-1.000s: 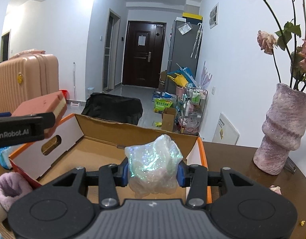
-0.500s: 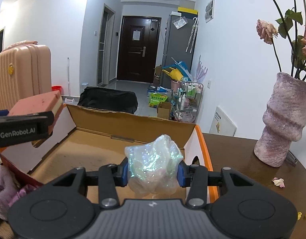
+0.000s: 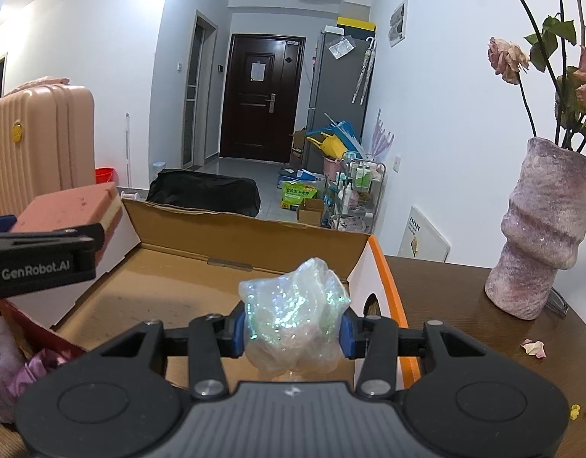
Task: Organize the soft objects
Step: 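Open both grippers to drop the sponge and bag into the box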
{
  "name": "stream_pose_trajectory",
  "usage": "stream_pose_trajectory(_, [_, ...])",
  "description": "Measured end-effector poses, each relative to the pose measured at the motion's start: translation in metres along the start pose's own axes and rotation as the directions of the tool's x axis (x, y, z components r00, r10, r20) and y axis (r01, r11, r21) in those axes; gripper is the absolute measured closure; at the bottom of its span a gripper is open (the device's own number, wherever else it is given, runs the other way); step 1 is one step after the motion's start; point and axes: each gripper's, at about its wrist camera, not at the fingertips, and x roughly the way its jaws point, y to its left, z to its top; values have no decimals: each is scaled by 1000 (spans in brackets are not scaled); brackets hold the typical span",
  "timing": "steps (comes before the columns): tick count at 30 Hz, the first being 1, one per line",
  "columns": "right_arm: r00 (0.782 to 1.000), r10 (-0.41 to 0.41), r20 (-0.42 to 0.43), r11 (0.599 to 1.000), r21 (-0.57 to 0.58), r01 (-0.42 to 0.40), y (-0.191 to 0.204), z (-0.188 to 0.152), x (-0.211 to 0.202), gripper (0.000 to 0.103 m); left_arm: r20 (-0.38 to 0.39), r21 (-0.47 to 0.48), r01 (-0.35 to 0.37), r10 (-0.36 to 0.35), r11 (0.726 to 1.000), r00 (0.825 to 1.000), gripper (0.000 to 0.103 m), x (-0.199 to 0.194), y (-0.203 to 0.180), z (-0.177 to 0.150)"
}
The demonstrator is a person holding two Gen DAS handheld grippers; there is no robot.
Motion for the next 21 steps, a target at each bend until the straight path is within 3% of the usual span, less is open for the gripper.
stream_pose_trajectory(6, [1000, -6, 2, 1000, -7, 6, 2, 0, -1, 53, 5, 7, 3, -3, 1000, 1000, 1, 0, 0, 1])
stream_pose_trajectory(9, [1000, -11, 12, 1000, -9, 11, 1, 0, -3, 43, 10, 6, 6, -6, 1000, 1000, 0, -1, 1, 0])
stream_pose_trajectory(11, [1000, -16, 16, 1000, -9, 16, 1, 1, -4, 28, 9, 8, 12, -12, 1000, 1000, 0, -1, 0, 0])
stream_pose_trajectory(13, [999, -19, 26, 1000, -7, 19, 1, 1, -6, 23, 5, 5, 13, -13, 1000, 1000, 0, 0, 0, -1])
stream_pose_trajectory(21, [1000, -20, 23, 1000, -13, 21, 1, 2, -6, 22, -6, -16, 9, -9, 1000, 1000, 0, 1, 3, -1])
